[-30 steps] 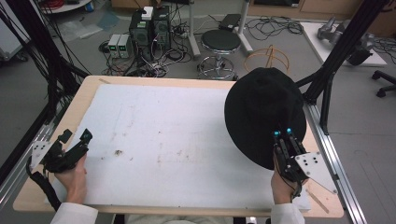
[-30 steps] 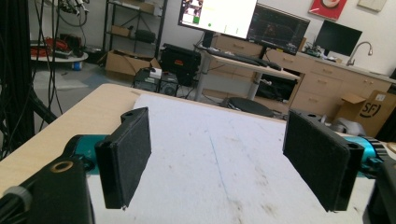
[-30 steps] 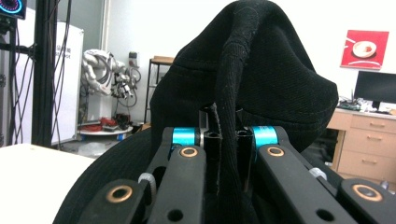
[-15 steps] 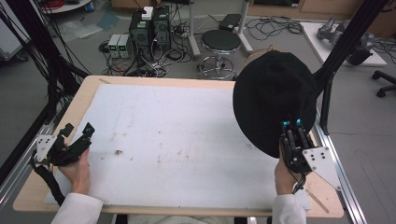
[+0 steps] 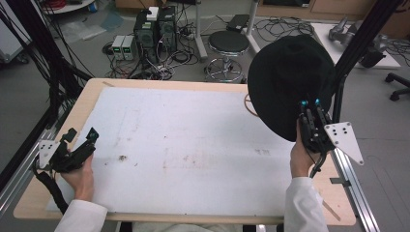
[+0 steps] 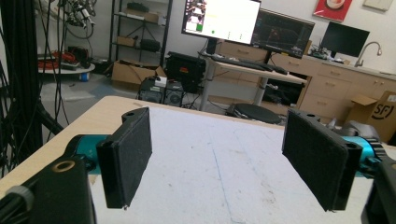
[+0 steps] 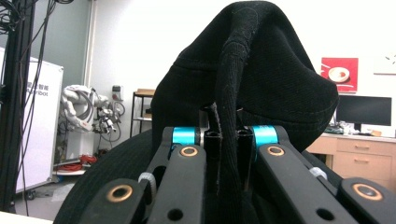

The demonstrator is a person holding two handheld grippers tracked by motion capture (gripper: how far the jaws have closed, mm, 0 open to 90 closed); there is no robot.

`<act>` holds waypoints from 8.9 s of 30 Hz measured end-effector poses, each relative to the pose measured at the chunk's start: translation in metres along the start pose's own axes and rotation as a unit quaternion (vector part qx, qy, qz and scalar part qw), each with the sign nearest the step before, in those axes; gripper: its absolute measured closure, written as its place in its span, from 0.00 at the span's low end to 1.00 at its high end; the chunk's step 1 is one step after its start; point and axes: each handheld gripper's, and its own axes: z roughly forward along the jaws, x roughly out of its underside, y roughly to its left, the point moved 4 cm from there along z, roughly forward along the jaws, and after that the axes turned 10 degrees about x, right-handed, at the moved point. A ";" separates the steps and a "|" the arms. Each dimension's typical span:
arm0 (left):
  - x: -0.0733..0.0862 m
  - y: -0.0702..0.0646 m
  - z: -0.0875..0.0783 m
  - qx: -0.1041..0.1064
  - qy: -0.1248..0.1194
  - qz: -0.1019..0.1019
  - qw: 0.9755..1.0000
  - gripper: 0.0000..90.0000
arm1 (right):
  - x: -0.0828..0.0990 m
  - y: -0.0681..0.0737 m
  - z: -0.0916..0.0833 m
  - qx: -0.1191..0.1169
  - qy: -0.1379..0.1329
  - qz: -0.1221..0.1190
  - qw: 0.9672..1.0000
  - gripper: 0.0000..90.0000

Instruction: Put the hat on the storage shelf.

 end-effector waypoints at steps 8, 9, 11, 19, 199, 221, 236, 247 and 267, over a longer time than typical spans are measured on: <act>0.000 0.000 0.001 0.002 -0.001 -0.001 1.000 0.27 | 0.005 -0.006 0.017 0.005 0.013 -0.004 1.000 0.97; 0.000 0.000 0.001 0.002 -0.001 -0.001 1.000 0.27 | 0.006 -0.007 0.018 0.007 0.014 0.000 1.000 0.97; 0.000 0.000 0.001 0.001 -0.001 -0.001 1.000 0.27 | 0.006 -0.009 0.022 0.007 0.021 0.002 1.000 0.97; 0.000 0.000 0.001 0.002 0.000 0.000 1.000 0.27 | 0.001 -0.009 0.039 0.004 0.027 -0.005 1.000 0.97; 0.002 -0.019 -0.044 0.011 -0.003 0.007 1.000 0.27 | 0.058 0.005 0.004 0.007 0.178 0.002 0.984 0.12; 0.002 -0.023 -0.045 0.018 -0.003 0.007 1.000 0.27 | 0.057 0.003 -0.025 0.011 0.202 -0.003 0.979 0.13; 0.003 -0.023 -0.046 0.017 -0.003 0.008 1.000 0.27 | 0.104 -0.007 -0.065 0.018 0.240 -0.009 0.971 0.13; 0.003 -0.024 -0.045 0.020 -0.002 0.007 1.000 0.27 | 0.117 -0.008 -0.078 0.018 0.231 0.005 0.973 0.12; 0.003 -0.025 -0.046 0.025 0.000 0.008 1.000 0.27 | 0.123 -0.010 -0.081 0.037 0.231 0.004 0.972 0.13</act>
